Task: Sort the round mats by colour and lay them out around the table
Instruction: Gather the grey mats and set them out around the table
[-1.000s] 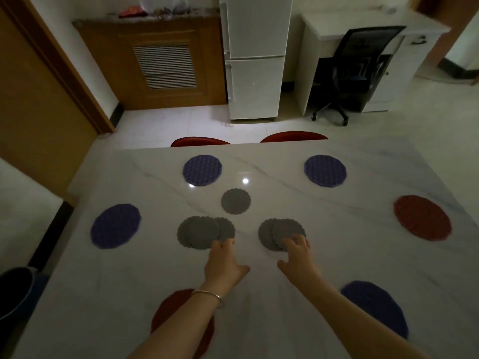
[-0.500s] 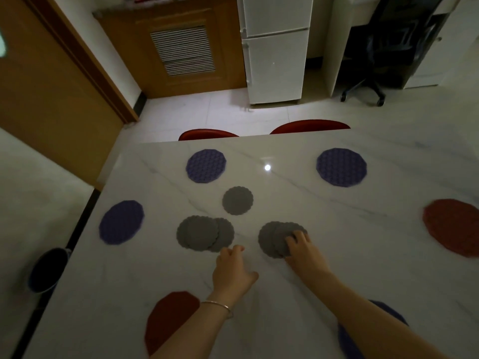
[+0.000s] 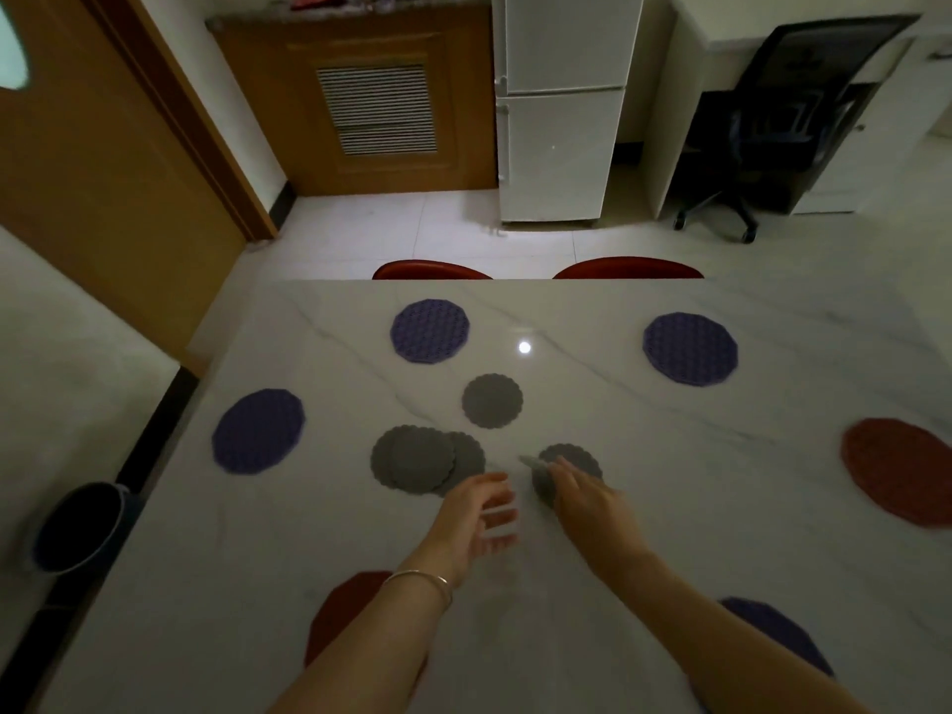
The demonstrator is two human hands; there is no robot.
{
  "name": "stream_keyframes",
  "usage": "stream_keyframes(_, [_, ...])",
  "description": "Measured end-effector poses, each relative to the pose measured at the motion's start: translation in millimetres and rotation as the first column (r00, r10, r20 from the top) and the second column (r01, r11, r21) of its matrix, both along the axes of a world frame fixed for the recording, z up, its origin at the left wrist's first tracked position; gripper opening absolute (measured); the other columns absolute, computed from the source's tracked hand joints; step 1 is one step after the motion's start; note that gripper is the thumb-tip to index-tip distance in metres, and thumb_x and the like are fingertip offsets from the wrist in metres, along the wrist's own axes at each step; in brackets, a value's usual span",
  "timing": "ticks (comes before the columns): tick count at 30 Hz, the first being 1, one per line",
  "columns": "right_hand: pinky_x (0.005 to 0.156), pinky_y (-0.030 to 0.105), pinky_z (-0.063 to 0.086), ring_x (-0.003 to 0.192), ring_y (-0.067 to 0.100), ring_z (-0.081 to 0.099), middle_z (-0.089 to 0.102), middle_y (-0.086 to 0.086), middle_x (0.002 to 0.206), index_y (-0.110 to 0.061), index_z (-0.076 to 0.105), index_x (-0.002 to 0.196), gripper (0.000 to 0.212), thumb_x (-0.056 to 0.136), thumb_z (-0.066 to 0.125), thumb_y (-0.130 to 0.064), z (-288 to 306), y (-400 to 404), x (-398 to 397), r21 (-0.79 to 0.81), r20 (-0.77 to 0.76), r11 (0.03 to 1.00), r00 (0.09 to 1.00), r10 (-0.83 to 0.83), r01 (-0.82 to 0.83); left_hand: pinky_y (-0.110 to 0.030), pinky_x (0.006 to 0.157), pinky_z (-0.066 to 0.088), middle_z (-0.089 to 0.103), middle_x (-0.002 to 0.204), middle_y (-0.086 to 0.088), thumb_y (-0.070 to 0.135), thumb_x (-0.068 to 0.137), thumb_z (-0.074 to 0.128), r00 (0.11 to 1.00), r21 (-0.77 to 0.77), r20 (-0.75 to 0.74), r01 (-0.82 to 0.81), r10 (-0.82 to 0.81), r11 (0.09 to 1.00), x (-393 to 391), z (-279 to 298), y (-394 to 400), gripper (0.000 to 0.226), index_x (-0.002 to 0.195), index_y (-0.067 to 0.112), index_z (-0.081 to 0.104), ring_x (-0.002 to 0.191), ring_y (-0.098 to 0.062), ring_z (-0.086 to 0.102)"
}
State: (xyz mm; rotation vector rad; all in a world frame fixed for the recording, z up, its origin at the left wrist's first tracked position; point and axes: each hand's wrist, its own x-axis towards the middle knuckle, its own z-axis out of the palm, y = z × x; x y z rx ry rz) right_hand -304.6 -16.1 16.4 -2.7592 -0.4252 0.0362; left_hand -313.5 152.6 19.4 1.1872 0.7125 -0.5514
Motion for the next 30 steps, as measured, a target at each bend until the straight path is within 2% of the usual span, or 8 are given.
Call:
stream_keyframes(4, [0.052,0.027,0.058,0.074,0.019,0.073,0.076,0.007,0.091,-0.007,0.075,0.091,0.055,0.039,0.092,-0.007,6.6,27.0,-29.3,-0.008,0.084,0.985,0.981,0.174,-0.174,-0.043,0.07,0.056,0.067,0.1,-0.017,0.019,0.09,0.057,0.976,-0.232,-0.126,-0.203,0.177,0.951,-8.7,-0.9,17.2,0.02,0.1,0.005,0.066,0.093,-0.032,0.064])
stream_keyframes(8, [0.046,0.026,0.056,0.074,0.016,0.073,0.076,0.003,0.092,-0.012,0.075,0.093,0.059,0.037,0.092,-0.007,-3.6,38.1,-52.8,-0.023,0.077,0.975,0.972,0.223,-0.222,-0.042,0.078,0.057,0.066,0.104,-0.023,0.005,0.091,0.053,0.964,-0.273,-0.161,-0.249,0.211,0.929,-21.2,-8.7,32.2,0.019,0.102,-0.003,0.065,0.094,-0.034,0.064])
stream_keyframes(11, [0.047,0.022,0.055,0.073,0.014,0.072,0.075,-0.001,0.096,-0.017,0.074,0.098,0.059,0.042,0.092,-0.011,-8.8,42.1,-61.2,-0.019,0.079,0.949,0.946,0.316,-0.315,-0.036,0.065,0.059,0.071,0.081,-0.019,-0.009,0.089,0.047,0.977,-0.205,-0.15,-0.182,0.152,0.962,-31.4,-13.3,35.3,0.018,0.094,-0.001,0.063,0.08,-0.03,0.064])
stream_keyframes(15, [0.061,0.028,0.059,0.086,0.019,0.071,0.072,0.002,0.107,-0.018,0.069,0.108,0.031,0.08,0.069,-0.031,-15.3,31.7,-55.3,0.071,0.052,0.935,0.937,0.345,-0.348,-0.046,0.076,0.055,0.066,0.085,-0.02,-0.017,0.087,0.045,0.978,-0.123,-0.146,-0.168,0.149,0.978,-38.9,-20.1,42.3,0.026,0.106,-0.003,0.057,0.08,-0.033,0.062])
stream_keyframes(19, [0.104,0.042,0.039,0.135,0.029,0.035,0.036,0.01,0.148,-0.014,0.038,0.14,0.054,0.092,0.052,-0.035,-27.8,11.4,-12.5,0.023,-0.156,0.999,0.987,-0.025,0.029,-0.053,0.084,0.051,0.061,0.09,-0.017,-0.017,0.088,0.038,0.972,-0.052,-0.146,-0.194,0.185,0.98,-40.2,-22.7,50.2,0.029,0.108,0.0,0.052,0.081,-0.031,0.06])
stream_keyframes(22, [0.112,0.044,0.026,0.143,0.032,0.011,0.009,0.013,0.157,-0.012,0.019,0.146,0.079,0.086,0.059,-0.044,-37.1,2.8,15.7,-0.166,-0.297,0.981,0.944,-0.144,0.098,-0.052,0.088,0.05,0.062,0.092,-0.016,-0.015,0.09,0.039,0.965,-0.001,-0.142,-0.221,0.219,0.975,-41.0,-23.9,57.0,0.028,0.108,0.0,0.053,0.085,-0.031,0.061])
stream_keyframes(28, [0.099,0.042,0.043,0.129,0.036,0.039,0.033,0.027,0.143,-0.003,0.037,0.133,0.052,0.094,0.046,-0.036,-45.8,11.2,31.3,-0.43,-0.311,0.903,0.94,-0.141,-0.007,-0.046,0.077,0.055,0.064,0.101,-0.018,-0.01,0.091,0.044,0.951,0.033,-0.143,-0.271,0.273,0.962,-45.9,-24.6,75.7,0.025,0.111,0.001,0.056,0.084,-0.03,0.063])
stream_keyframes(30, [0.067,0.038,0.058,0.09,0.037,0.064,0.061,0.032,0.101,0.008,0.057,0.104,0.034,0.08,0.067,-0.015,-41.3,17.5,26.6,-0.526,-0.243,0.842,0.97,-0.014,-0.12,-0.044,0.073,0.055,0.063,0.104,-0.019,-0.009,0.091,0.046,0.938,0.035,-0.153,-0.311,0.313,0.95,-46.4,-26.8,81.7,0.023,0.109,0.002,0.056,0.083,-0.029,0.063])
